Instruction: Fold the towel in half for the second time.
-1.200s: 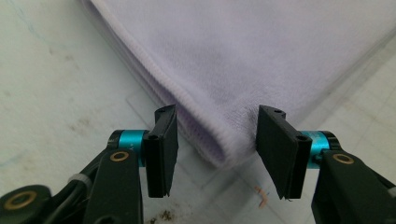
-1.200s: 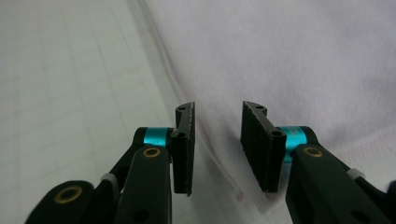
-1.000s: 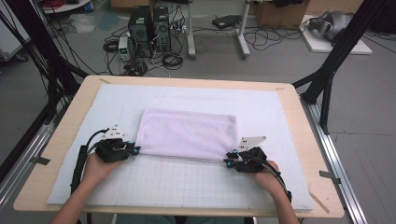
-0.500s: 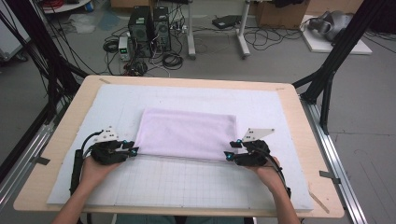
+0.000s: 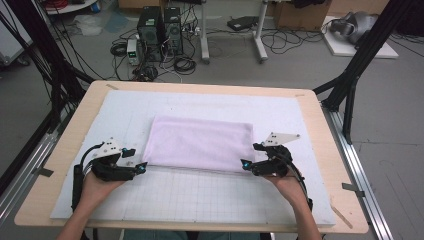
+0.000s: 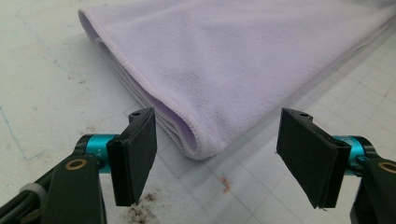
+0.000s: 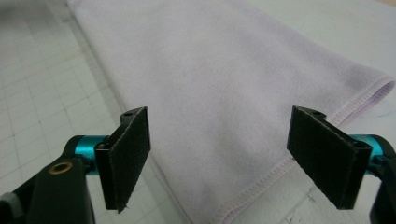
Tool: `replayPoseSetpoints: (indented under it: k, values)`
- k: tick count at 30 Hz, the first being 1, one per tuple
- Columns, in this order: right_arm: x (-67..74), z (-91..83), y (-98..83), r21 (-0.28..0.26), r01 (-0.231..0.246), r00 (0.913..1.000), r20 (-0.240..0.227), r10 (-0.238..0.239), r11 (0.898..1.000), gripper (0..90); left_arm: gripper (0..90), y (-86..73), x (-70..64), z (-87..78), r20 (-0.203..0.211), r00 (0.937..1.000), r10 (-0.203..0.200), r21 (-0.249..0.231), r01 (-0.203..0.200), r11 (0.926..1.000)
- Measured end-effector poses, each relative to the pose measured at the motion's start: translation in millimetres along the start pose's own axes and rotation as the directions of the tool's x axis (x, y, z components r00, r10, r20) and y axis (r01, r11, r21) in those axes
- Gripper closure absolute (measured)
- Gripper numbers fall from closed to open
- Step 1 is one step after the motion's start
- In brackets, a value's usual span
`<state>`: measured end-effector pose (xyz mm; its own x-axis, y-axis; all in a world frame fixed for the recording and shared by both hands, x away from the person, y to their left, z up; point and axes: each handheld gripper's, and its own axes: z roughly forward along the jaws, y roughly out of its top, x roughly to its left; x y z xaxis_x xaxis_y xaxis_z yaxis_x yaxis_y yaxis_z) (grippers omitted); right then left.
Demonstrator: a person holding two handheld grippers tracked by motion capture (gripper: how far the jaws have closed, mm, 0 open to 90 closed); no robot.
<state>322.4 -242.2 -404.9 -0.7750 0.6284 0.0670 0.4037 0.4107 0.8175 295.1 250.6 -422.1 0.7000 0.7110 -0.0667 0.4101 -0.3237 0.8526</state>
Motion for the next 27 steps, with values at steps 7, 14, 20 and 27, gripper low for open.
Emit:
replayPoseSetpoints:
  k: [7,14,20,27]
  values:
    - [7.2,-9.1,-6.8,-0.038,0.000,0.9999,0.013,0.001,0.999,16.8,25.4,0.9,-5.9,-11.0,-0.014,0.9999,0.005,-0.017,-0.006,0.9998]
    - [13.6,-20.1,-9.7,-0.059,0.003,0.9999,0.011,-0.002,0.998,16.6,24.9,0.3,-8.9,-21.0,-0.024,0.9996,0.012,-0.026,-0.012,0.9996]
    - [15.0,-30.7,-16.2,-0.060,0.001,0.9997,0.024,0.000,0.998,16.6,24.2,-4.1,-11.6,-30.4,-0.044,0.9990,0.010,-0.034,-0.011,0.9994]
    - [17.9,-41.7,-24.1,-0.060,0.001,0.9994,0.034,0.001,0.998,16.6,24.2,-7.3,-15.2,-37.9,-0.053,0.9985,0.015,-0.035,-0.017,0.9992]
